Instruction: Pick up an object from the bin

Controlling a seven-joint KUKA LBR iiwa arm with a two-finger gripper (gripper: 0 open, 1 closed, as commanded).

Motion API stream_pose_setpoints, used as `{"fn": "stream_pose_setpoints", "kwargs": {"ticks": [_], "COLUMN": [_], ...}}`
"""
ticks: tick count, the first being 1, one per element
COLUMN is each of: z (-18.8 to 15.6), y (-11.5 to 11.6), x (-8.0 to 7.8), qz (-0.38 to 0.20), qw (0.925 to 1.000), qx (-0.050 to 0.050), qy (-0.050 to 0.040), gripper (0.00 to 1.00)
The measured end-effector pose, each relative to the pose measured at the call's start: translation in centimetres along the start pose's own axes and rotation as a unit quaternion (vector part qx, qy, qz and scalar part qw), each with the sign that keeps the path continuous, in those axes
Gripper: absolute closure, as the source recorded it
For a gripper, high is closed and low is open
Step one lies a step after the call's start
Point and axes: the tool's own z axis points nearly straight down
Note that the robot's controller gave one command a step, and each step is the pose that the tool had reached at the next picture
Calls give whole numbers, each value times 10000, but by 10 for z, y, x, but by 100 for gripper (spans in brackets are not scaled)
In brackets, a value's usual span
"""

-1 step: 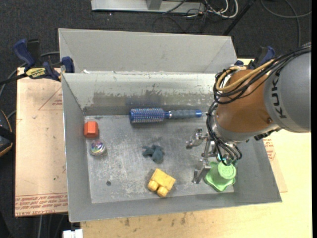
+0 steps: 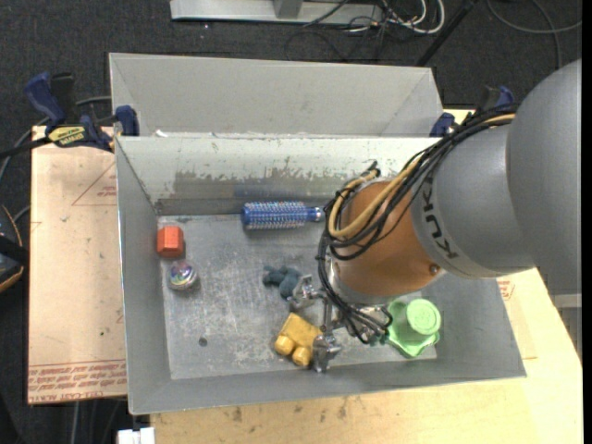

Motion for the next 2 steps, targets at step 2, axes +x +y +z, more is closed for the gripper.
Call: {"fn": "stream_pose_setpoints", "kwargs": {"ticks": [2], "z": [-26], "y": [11], "x": [5], "qz": [-301], "qw": [9995], "qx": [-18], "qy": [49], "gripper": [0]}}
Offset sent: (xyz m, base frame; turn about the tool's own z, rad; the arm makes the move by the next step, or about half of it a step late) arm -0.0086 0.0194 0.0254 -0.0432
